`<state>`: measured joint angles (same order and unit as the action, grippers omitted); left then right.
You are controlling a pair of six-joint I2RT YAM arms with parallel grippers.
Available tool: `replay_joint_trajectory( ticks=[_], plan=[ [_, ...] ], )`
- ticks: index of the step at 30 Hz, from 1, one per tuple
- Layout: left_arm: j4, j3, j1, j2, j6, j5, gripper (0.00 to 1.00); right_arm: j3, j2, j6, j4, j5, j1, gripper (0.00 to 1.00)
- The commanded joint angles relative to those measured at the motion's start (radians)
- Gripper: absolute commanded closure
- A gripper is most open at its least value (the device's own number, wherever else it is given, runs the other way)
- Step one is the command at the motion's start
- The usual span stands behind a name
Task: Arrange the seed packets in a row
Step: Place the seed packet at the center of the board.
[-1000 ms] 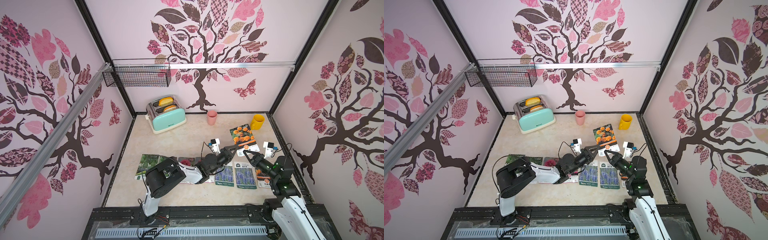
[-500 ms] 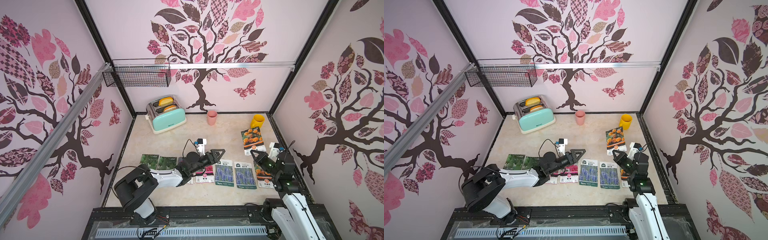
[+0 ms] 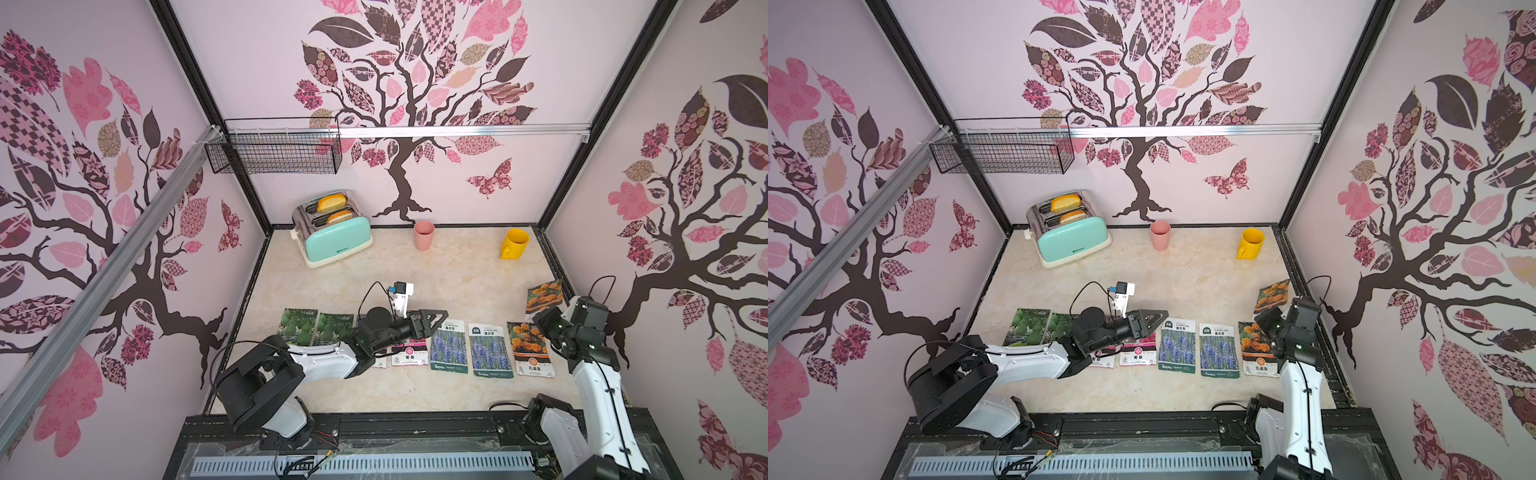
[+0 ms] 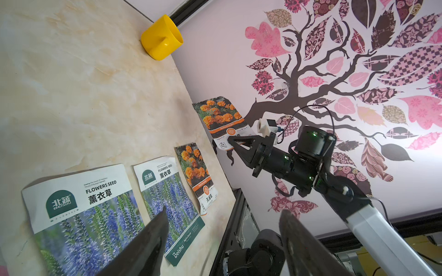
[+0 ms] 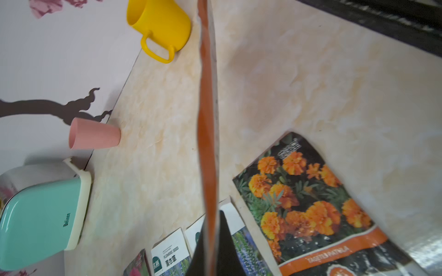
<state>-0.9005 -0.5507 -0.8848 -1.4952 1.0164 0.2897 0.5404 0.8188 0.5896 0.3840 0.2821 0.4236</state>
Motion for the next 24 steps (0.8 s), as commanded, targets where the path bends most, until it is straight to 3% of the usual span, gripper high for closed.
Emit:
replay_joint_trajectory(
  ticks=[1,11,20,24],
  plan=[
    [-0.058,0.029,0.009,0.019,-0.032,0.06,0.25,0.033,0.028,-0.03,-0.015,0.055,0.072,1.0],
    [-0.094,0.057,0.019,0.016,-0.031,0.123,0.27,0.097,0.218,-0.107,0.011,0.048,0.173,1.0],
    [-0.212,0.048,0.027,-0.099,0.04,0.177,0.29,0.1,0.309,-0.163,0.065,-0.081,0.192,1.0],
    [-0.253,0.047,0.04,-0.125,0.072,0.195,0.3,0.099,0.283,-0.156,0.097,-0.19,0.193,1.0]
  ],
)
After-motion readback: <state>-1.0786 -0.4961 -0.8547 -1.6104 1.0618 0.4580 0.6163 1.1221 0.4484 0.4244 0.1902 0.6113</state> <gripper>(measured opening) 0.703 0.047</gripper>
